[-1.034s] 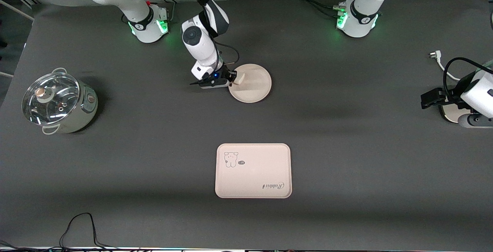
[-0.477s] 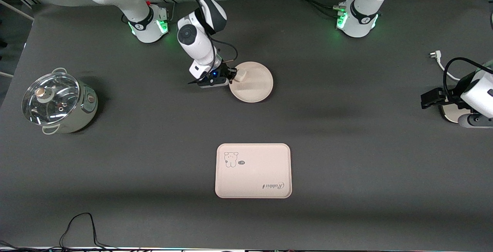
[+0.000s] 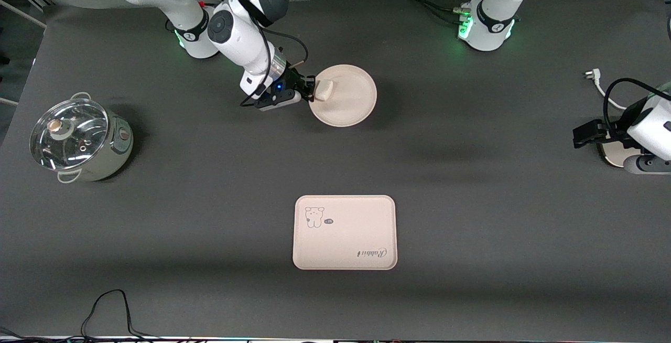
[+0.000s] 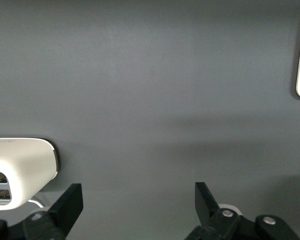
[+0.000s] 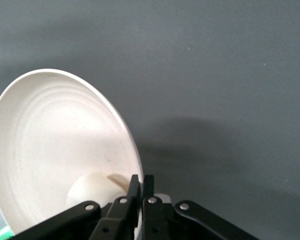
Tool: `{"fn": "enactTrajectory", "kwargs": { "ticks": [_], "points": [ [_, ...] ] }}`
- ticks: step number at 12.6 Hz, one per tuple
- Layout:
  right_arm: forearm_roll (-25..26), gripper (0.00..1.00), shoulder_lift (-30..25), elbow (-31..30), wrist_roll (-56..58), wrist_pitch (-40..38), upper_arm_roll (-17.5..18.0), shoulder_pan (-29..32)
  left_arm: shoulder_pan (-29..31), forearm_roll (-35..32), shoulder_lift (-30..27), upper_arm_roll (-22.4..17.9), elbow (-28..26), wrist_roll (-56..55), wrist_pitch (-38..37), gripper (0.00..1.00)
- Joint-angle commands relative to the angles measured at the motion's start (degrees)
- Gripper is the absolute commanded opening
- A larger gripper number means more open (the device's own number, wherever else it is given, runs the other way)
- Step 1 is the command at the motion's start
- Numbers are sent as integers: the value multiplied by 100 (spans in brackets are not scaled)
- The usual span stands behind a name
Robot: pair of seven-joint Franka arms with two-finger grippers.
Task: Place bun in plate and plate on tray
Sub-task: 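Carry the plate with the right gripper and lower it onto the tray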
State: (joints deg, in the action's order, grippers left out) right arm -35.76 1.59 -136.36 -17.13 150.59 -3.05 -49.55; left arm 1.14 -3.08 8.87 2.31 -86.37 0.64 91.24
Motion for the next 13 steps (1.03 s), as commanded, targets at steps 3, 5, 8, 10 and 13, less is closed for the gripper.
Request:
{"fn": "enactTrajectory", "kwargs": {
  "ticks": [3, 5, 8, 10, 13],
  "points": [
    [-89, 0, 1507, 1871, 288, -363, -29, 480, -79, 27, -17, -82, 59, 103, -10, 100],
    [-72, 0, 2315, 3048, 429, -854, -126, 805, -79, 27, -17, -82, 59, 103, -1, 100],
    [323, 0, 3502, 4893, 430, -1592, -267, 1227, -88, 27, -17, -82, 59, 103, 8, 100],
    [341, 0, 4206, 6019, 395, -2093, -328, 1447, -88, 27, -17, -82, 59, 103, 8, 100],
    [333, 0, 4989, 7216, 377, -2350, -557, 1562, -97, 18, -17, -82, 59, 94, 16, 100]
  ]
}}
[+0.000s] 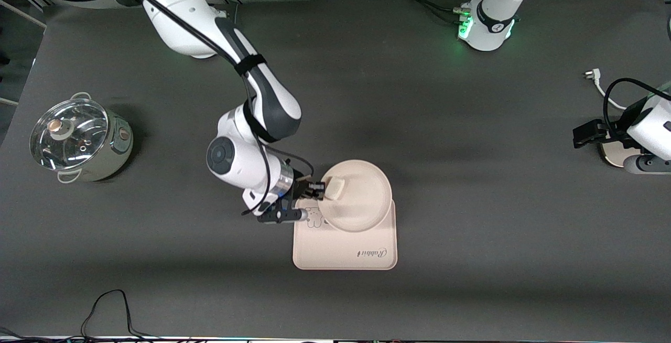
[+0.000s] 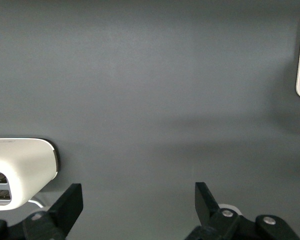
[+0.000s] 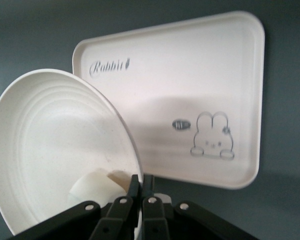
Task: Place bun in plate and plate on tray
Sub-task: 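Carry the plate with the right gripper and lower it onto the tray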
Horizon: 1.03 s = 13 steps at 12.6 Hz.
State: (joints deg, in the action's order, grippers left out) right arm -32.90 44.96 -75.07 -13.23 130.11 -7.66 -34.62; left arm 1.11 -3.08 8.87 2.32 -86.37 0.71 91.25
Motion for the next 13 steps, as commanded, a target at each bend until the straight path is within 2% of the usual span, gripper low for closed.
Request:
{"fn": "enactTrajectory", "kwargs": {
  "ticks": [1, 6, 10, 11, 12, 13],
  "points": [
    [38, 0, 846, 1256, -13, -294, -104, 148, -94, 18, -17, -82, 59, 96, 16, 100],
    [-24, 0, 1681, 1566, -13, 329, -34, 272, -94, 18, -17, -82, 59, 96, 16, 100],
    [-41, 0, 1858, 1566, -13, 445, -25, 263, -94, 18, -17, -82, 59, 96, 25, 100],
    [-41, 20, 1858, 1566, -22, 445, -25, 263, -94, 18, -17, -82, 59, 96, 25, 100],
    [-41, 78, 1850, 1540, -22, 445, -25, 263, -94, 18, -17, -82, 59, 96, 25, 100],
    [-41, 100, 1771, 1513, -31, 436, -25, 272, -94, 18, -17, -82, 59, 96, 25, 100]
  ]
}}
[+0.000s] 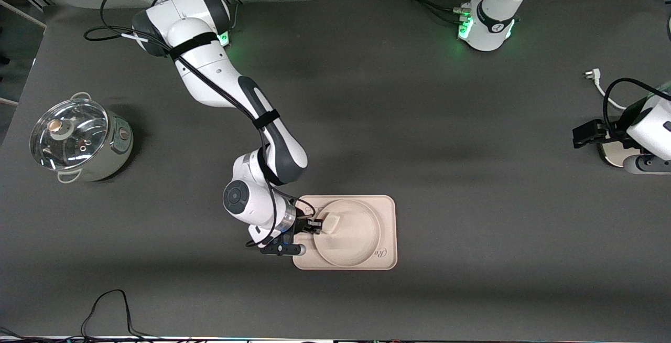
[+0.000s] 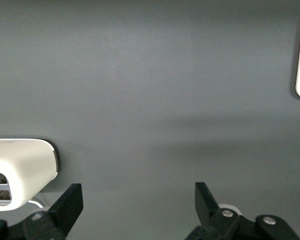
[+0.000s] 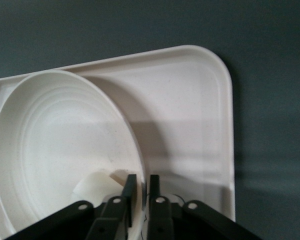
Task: Place bun in plate and plate on tray
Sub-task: 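Carry the plate with the right gripper and lower it onto the tray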
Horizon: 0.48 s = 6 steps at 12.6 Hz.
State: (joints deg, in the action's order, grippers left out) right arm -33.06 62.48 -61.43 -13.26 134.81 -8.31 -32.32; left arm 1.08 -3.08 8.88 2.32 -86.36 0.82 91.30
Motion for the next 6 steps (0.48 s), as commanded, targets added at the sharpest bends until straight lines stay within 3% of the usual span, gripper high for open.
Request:
{"fn": "enactTrajectory", "kwargs": {
  "ticks": [1, 4, 6],
  "points": [
    [-34, 100, -94, 132, -36, -86, 32, 33, -91, 18, -17, -82, 58, 85, 20, 100],
    [-17, 100, -927, -193, -352, -778, 23, 41, -91, 18, -17, -82, 58, 85, 20, 100],
    [53, 100, -1787, -753, -537, -1272, 5, 41, -82, 18, -17, -82, 58, 85, 20, 100]
  ]
}}
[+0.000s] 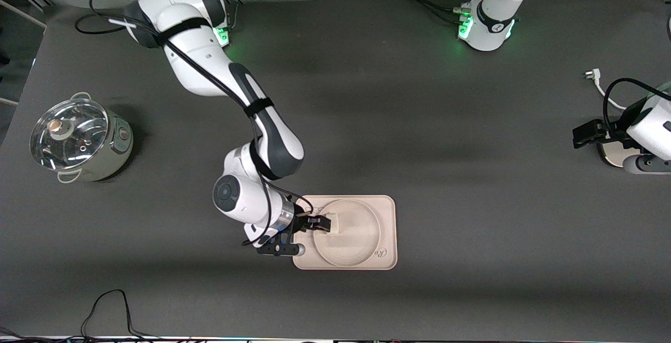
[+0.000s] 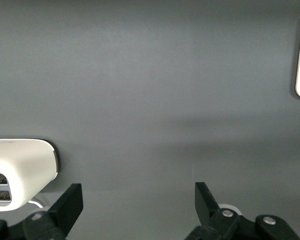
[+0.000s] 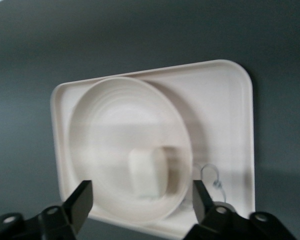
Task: Place bun in plate and plate on tray
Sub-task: 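Carry the plate with the right gripper and lower it onto the tray, then open the right gripper and withdraw it from the plate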
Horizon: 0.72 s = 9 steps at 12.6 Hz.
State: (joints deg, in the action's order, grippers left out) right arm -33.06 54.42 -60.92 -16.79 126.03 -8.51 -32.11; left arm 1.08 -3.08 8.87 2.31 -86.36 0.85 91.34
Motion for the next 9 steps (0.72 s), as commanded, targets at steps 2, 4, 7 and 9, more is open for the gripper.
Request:
{"fn": "enactTrajectory", "kwargs": {
  "ticks": [2, 4, 7, 9],
  "points": [
    [211, 100, -2070, -1804, -175, -675, 7, 99, -82, 18, -17, -82, 57, 82, 15, 100],
    [675, 100, -3143, -2746, -158, -1070, 25, 292, -73, 18, -17, -82, 57, 82, 15, 100],
    [1853, 100, -4541, -3486, -97, -2255, 60, 704, -82, 18, -17, -82, 57, 82, 15, 100],
    [2416, 100, -5307, -3882, 157, -2775, 86, 1091, -73, 18, -17, -82, 58, 82, 7, 100]
  ]
}}
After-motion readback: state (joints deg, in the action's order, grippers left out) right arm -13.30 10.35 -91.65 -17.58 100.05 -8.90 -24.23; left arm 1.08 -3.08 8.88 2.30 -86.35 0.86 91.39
